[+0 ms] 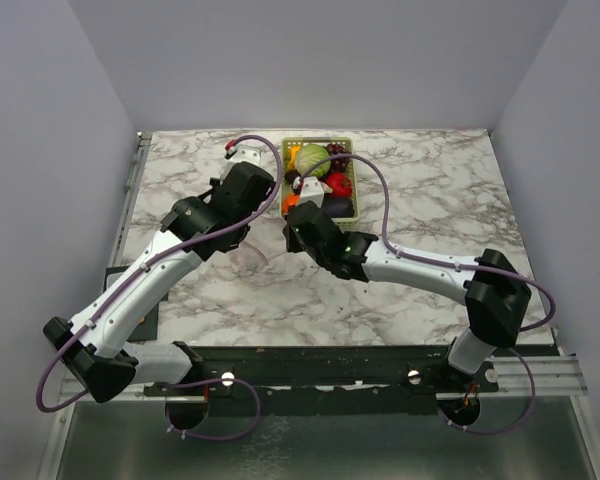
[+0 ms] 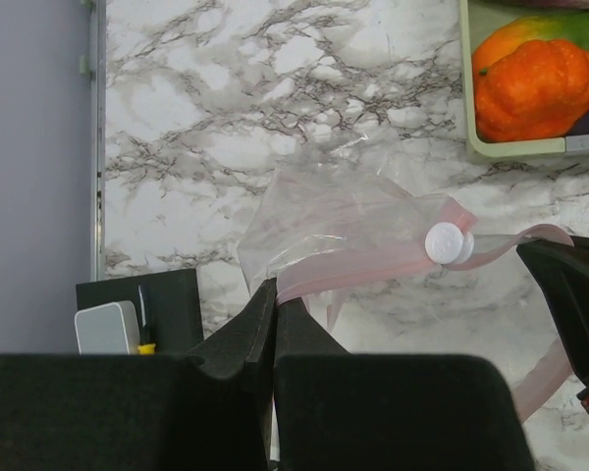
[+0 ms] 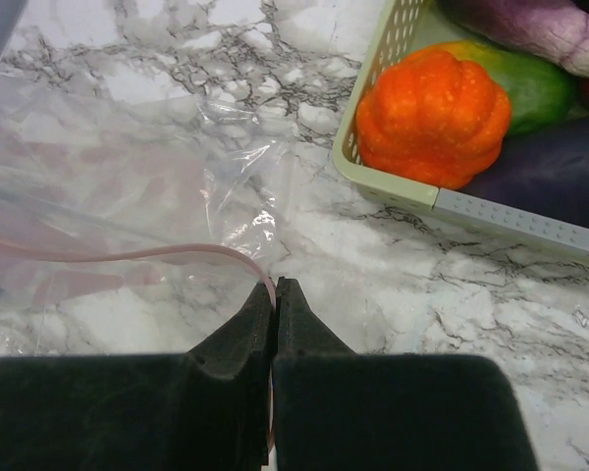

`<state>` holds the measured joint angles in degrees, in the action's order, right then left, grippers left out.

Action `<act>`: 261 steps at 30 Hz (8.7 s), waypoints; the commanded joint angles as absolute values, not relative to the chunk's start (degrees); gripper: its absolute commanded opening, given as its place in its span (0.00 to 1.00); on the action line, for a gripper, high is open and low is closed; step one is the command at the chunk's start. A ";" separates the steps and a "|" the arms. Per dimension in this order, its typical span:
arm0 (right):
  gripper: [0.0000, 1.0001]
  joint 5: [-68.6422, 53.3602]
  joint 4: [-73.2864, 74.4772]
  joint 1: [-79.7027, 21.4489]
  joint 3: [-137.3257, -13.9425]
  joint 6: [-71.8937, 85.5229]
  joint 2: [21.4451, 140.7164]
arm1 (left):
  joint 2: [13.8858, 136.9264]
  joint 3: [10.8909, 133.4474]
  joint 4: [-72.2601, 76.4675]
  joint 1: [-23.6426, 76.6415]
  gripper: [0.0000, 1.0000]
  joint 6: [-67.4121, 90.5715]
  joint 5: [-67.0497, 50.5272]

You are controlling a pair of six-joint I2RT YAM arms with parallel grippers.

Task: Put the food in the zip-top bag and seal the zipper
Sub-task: Open the zipper of the food storage bag at the center of the board, then move the bin to the center of the board.

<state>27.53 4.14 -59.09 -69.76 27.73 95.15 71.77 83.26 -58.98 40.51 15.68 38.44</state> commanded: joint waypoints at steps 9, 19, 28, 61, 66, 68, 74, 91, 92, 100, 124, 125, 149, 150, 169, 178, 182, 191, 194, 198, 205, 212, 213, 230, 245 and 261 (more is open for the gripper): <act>0.01 21.71 1.95 -55.92 -75.95 29.30 97.06 | 73.01 92.69 -56.37 40.15 0.00 12.66 44.69; 0.01 20.16 0.58 -55.66 -75.26 33.57 99.17 | 76.73 90.52 -56.51 40.23 0.00 12.43 45.86; 0.03 19.14 -0.68 -55.29 -74.20 35.19 101.67 | 77.18 80.83 -51.77 40.21 0.00 14.61 45.10; 0.45 25.72 13.90 -46.26 -76.67 18.48 94.04 | 70.29 61.62 -32.37 38.04 0.00 14.15 41.67; 0.45 25.61 15.53 -41.87 -77.51 18.28 97.06 | 70.59 61.46 -32.26 38.01 0.00 14.36 39.53; 0.45 24.89 15.12 -39.90 -76.81 18.18 97.27 | 70.49 61.28 -32.26 38.05 0.00 14.26 39.35; 0.45 21.51 15.18 -35.16 -76.20 18.34 98.05 | 70.74 61.26 -32.08 38.00 0.00 13.99 37.91; 0.44 16.81 17.52 -28.22 -82.38 16.36 107.78 | 70.07 60.94 -31.99 38.02 0.00 13.77 38.00; 0.42 16.84 17.64 -28.13 -82.72 16.28 108.41 | 70.04 60.98 -31.99 38.03 0.00 13.72 37.96; 0.32 16.70 17.38 -27.32 -83.08 16.39 110.50 | 69.79 60.91 -31.99 38.02 0.00 13.59 38.08; 0.01 19.03 19.13 -27.07 -67.77 11.72 97.79 | 69.41 60.86 -31.97 37.97 0.00 13.46 38.32; 0.01 19.01 19.36 -27.07 -66.70 11.72 96.94 | 69.42 60.89 -31.99 37.98 0.00 13.39 38.27; 0.12 17.76 30.12 -27.07 -50.38 18.96 76.82 | 69.12 60.97 -31.98 37.93 0.00 13.55 37.10; 0.14 17.65 30.24 -27.07 -50.57 19.25 76.88 | 69.16 60.99 -31.99 37.92 0.00 13.60 37.09; 0.37 14.30 36.42 -34.07 -69.17 20.67 76.50 | 68.69 60.99 -31.99 37.90 0.00 13.57 37.12; 0.40 18.80 33.86 -43.90 -76.68 23.33 84.80 | 68.06 60.91 -31.99 38.01 0.00 13.53 37.57; 0.40 18.97 32.76 -46.17 -79.40 24.16 89.23 | 67.77 60.91 -31.99 37.93 0.00 13.53 37.60; 0.43 18.85 29.93 -47.72 -82.69 25.68 97.19 | 67.40 60.99 -31.99 37.90 0.00 13.66 37.32; 0.44 18.82 29.17 -47.81 -83.01 26.14 99.66 | 67.24 60.99 -31.99 37.91 0.00 13.70 37.30; 0.47 19.53 28.48 -47.81 -83.44 26.67 102.37 | 67.15 61.00 -31.99 37.96 0.00 13.69 37.32; 0.47 20.67 28.21 -47.85 -84.85 27.59 106.68 | 67.06 61.06 -31.99 37.95 0.00 13.68 36.98; 0.43 21.42 28.42 -47.88 -86.40 28.27 109.92 | 67.10 61.08 -31.99 37.91 0.00 13.74 36.91; 0.42 21.63 28.39 -47.84 -86.50 28.26 110.28 | 67.13 61.06 -31.99 37.93 0.00 13.73 36.90; 0.01 26.46 27.91 -47.81 -83.40 28.21 109.70 | 67.49 61.00 -32.00 37.87 0.00 13.80 36.67; 0.01 30.59 25.66 -45.98 -73.35 31.99 102.50 | 67.37 60.82 -31.99 37.85 0.00 13.75 36.53; 0.13 29.70 25.19 -45.88 -68.47 34.42 95.28 | 69.15 61.00 -31.99 37.83 0.00 14.06 33.48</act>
